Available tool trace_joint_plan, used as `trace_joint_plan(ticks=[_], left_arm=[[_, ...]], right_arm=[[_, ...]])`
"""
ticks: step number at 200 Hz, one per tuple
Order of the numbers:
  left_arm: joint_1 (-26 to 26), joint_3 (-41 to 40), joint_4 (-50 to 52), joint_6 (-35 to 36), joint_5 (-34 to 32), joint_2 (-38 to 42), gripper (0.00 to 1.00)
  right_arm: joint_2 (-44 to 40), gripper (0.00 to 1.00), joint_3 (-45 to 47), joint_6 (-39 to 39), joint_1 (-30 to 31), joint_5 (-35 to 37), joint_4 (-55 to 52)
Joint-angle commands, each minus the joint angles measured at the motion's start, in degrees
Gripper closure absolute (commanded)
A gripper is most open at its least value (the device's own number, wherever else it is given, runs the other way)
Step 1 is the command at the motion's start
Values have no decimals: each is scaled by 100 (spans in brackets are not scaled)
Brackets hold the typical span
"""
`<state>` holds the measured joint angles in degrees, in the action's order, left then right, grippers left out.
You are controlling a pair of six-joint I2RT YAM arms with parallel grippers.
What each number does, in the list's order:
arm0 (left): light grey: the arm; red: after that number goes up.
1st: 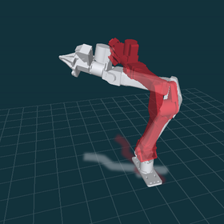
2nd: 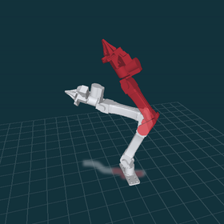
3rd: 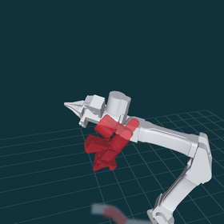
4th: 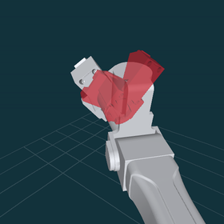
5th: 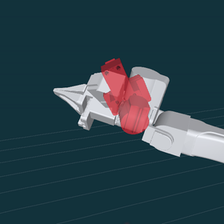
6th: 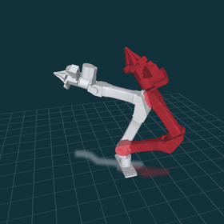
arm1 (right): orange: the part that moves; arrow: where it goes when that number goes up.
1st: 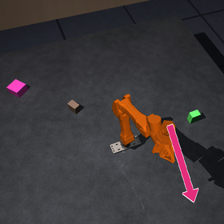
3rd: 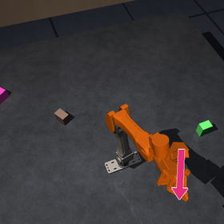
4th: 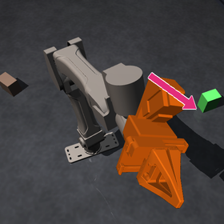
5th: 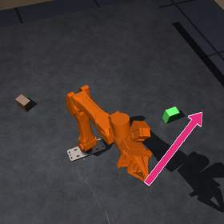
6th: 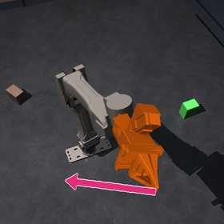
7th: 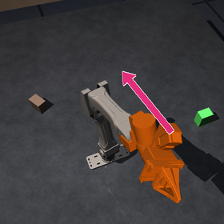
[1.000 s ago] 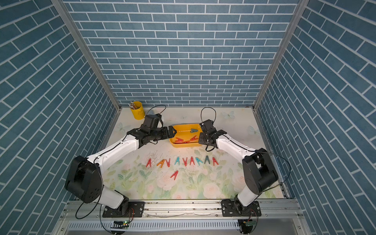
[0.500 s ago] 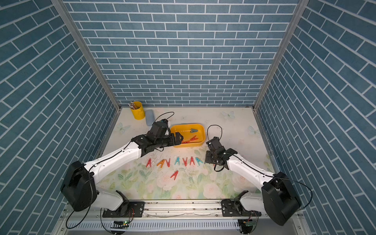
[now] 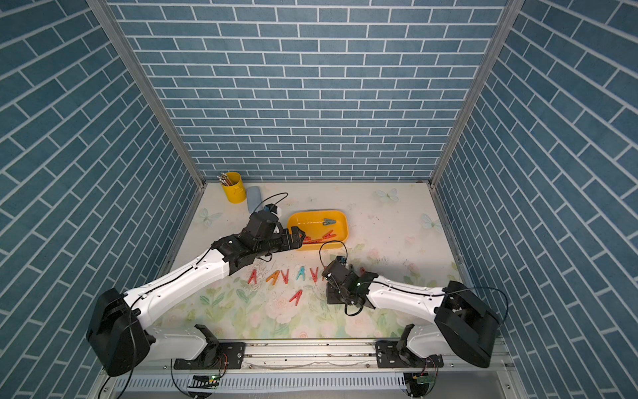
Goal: Take the clothespins out of the storage box
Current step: Place the clothespin at the center of the board.
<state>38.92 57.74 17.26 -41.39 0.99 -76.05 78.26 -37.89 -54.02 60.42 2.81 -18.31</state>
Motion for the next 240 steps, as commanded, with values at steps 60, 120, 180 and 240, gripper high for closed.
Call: trace_joint_plan(ticks=[60, 120, 180, 240], left_arm=[[21, -501, 390, 4, -306, 629, 0], [20, -785, 406, -100, -300, 879, 1], [19, -675, 264, -63, -224, 705, 0], [181, -99, 59, 32, -196, -100, 0]], right_arm=[[802, 100, -556, -648, 780, 107, 343], [997, 91, -552, -693, 848, -1, 512], [412, 66, -704, -357, 817, 355, 345], [-483, 47, -783, 350, -11, 721, -89]])
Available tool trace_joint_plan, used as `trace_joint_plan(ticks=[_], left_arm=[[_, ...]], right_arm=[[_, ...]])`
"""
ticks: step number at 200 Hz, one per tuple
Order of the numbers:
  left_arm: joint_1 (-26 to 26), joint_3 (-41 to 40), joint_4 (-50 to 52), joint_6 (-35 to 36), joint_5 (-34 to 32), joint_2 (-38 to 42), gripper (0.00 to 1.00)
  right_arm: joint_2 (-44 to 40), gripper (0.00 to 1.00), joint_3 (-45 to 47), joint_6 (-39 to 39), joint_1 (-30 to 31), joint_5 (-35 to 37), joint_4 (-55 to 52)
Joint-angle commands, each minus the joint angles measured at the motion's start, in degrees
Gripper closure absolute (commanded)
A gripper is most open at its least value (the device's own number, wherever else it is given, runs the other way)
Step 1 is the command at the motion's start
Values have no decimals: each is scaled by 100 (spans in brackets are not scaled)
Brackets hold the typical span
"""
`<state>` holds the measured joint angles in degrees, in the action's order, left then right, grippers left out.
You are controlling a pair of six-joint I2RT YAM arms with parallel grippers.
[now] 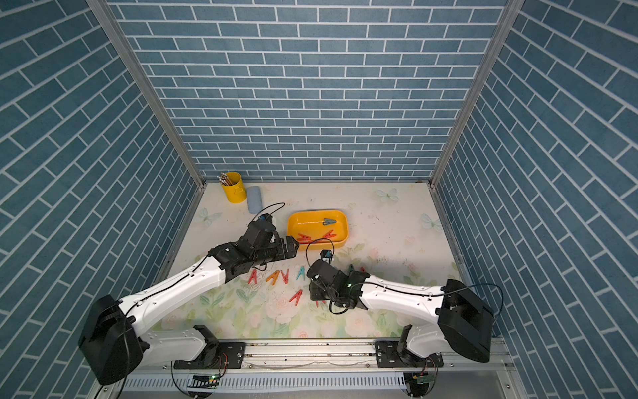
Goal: Take the clothespins out of the storage box
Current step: Place the clothespin at the center of the board, then pick up the clothespin from the storage box.
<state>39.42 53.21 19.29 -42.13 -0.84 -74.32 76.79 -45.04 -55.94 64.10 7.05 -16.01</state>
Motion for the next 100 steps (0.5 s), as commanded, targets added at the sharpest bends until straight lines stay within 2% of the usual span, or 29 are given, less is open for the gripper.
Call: trace_joint_plan(ticks=[1, 34, 61, 100], left_arm=[[138, 359, -144, 112, -17, -296, 1], [298, 893, -94, 251, -108, -940, 0], [356, 1393, -17, 434, -137, -1536, 4], [385, 2138, 128, 817, -220, -2369, 10]], right_arm=[[-347, 46, -63, 555, -401, 297, -317], [-569, 27, -147, 1097, -1044, 236, -332], [-595, 12, -266, 1425, -1466, 227, -390], [-502, 0, -335, 1735, -2038, 105, -305]])
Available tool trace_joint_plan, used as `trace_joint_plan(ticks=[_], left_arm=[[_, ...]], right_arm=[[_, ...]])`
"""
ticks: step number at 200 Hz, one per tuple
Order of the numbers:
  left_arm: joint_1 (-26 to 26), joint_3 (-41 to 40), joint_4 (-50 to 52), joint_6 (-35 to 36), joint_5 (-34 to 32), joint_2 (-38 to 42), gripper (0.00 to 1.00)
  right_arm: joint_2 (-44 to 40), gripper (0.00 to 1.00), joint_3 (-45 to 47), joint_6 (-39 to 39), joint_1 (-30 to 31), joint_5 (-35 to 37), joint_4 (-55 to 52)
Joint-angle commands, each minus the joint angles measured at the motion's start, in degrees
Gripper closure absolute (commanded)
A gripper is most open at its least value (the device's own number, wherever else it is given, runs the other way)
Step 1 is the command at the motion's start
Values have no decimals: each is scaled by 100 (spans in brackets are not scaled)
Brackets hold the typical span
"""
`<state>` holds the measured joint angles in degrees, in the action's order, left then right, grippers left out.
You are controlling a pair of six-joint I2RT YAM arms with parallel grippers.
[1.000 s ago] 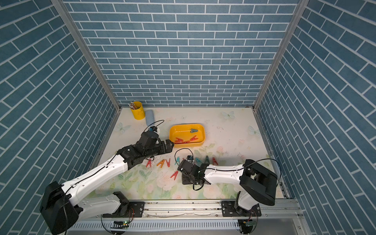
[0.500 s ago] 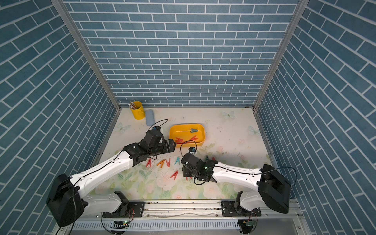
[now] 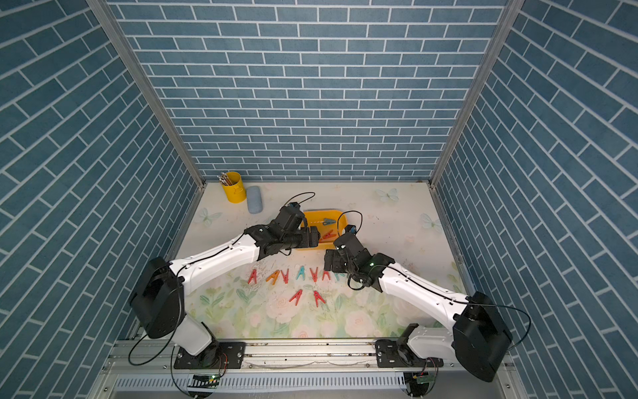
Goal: Take the clothespins out of the storage box
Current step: Pick up the clothespin from the storage box.
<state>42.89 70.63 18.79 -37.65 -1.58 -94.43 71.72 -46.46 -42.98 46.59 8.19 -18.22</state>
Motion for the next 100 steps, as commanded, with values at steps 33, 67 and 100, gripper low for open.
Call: trace_joint_plan(ticks=[33, 67, 100], left_arm=[[40, 1174, 373, 552, -149, -1146, 19], [-17, 1733, 248, 205, -39, -1835, 32], [-211, 1853, -365, -449, 381, -2261, 45]], right_arm=[[87, 1, -246, 528, -747, -23, 58], [74, 0, -277, 578, -1023, 43, 252], [147, 1, -314, 714, -1184, -95, 380]])
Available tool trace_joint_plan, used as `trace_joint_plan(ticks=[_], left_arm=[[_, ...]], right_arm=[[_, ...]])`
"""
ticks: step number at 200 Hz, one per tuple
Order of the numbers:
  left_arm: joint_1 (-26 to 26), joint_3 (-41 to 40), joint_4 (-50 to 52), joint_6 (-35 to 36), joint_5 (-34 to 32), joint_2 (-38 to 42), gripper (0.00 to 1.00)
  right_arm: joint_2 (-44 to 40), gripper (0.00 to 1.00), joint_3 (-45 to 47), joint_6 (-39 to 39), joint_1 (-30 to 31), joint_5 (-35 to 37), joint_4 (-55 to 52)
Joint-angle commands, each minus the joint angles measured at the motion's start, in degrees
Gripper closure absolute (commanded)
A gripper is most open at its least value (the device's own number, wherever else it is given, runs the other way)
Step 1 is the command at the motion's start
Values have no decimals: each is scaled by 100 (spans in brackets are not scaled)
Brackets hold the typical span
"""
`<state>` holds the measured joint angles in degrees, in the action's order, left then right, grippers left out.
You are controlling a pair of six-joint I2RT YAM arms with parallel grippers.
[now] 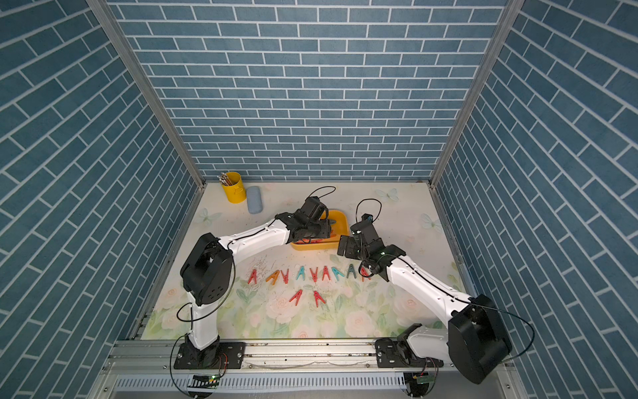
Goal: Take the clothespins out of the storage box
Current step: Pick up the clothespin from the storage box.
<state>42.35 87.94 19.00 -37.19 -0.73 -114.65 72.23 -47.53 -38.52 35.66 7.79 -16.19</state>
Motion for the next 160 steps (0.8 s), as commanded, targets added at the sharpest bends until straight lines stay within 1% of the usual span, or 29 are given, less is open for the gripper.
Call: trace_joint_plan(ticks=[1, 13, 24, 35, 39, 47, 81, 93, 108, 128, 136, 144, 152, 160], left_arm=[[-165, 120, -410, -519, 312, -245, 46], [-246, 118, -658, -761, 453, -365, 49], [-308, 130, -846, -948, 509, -463, 55], [-363, 150, -1010, -1078, 579, -548, 56], [-389, 160, -1068, -1130, 606, -582, 60], [-419, 177, -1140, -1187, 619, -640, 64], [-553, 392, -1267, -1367, 694, -971, 64], [-584, 526, -1234, -1387, 727, -1092, 59], [-575, 786, -1034, -1318, 576, -1215, 45], [-534, 1265, -407, -1050, 108, -1393, 40], [-488, 1481, -130, -922, -123, -1480, 34], [-429, 1734, 164, -779, -374, -1571, 32], [-375, 1975, 423, -672, -552, -1678, 24], [-329, 2139, 586, -594, -620, -1771, 24]], right_arm=[[98, 1, -210, 276, -92, -61, 177], [140, 1, -230, 325, -129, -114, 194], [173, 1, -240, 370, -162, -145, 211], [195, 1, -257, 404, -195, -178, 212], [202, 0, -273, 424, -204, -194, 220], [213, 1, -274, 455, -225, -220, 221], [238, 1, -288, 551, -346, -300, 214], [246, 1, -285, 578, -397, -330, 212], [257, 1, -279, 591, -440, -357, 221], [283, 1, -252, 592, -485, -409, 260], [307, 1, -247, 592, -503, -431, 282], [333, 1, -242, 592, -523, -461, 302], [357, 0, -244, 592, -540, -492, 317], [386, 1, -255, 590, -542, -521, 330]])
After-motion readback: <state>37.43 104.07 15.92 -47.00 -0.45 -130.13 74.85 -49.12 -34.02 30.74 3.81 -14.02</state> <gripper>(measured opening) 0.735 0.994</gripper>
